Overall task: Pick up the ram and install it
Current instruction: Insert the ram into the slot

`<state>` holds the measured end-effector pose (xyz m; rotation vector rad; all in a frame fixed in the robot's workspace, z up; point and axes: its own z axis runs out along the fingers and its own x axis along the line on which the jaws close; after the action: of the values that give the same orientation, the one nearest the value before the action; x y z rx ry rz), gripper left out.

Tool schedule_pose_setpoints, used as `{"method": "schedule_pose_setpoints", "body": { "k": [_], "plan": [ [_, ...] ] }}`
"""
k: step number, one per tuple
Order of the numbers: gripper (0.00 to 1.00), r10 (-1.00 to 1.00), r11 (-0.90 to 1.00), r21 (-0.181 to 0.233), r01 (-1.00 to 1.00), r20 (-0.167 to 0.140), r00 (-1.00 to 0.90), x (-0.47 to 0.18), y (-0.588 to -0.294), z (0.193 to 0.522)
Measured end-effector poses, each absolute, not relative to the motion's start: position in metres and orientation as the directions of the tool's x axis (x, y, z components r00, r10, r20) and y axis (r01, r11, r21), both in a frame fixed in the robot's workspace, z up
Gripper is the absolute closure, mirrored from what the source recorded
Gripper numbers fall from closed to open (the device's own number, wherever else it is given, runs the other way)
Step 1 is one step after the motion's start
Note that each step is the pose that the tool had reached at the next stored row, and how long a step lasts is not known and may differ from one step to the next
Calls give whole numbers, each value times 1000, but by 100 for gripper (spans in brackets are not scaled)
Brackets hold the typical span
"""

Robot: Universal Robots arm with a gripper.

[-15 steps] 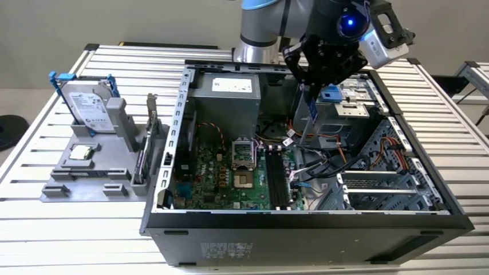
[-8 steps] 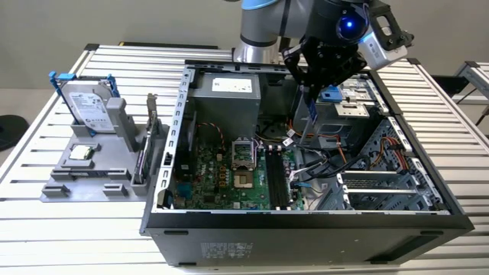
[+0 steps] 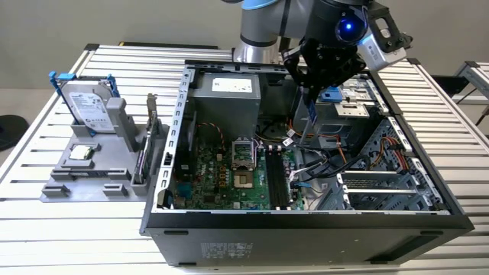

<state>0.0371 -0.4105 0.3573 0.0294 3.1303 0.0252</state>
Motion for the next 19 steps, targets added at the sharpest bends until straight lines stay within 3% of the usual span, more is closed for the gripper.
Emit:
{"method": "schedule_pose_setpoints", "body": {
  "k": [19],
  "plan": [
    [100,21,1000,16,21,-11,-1000,35,-416,351]
  ]
}}
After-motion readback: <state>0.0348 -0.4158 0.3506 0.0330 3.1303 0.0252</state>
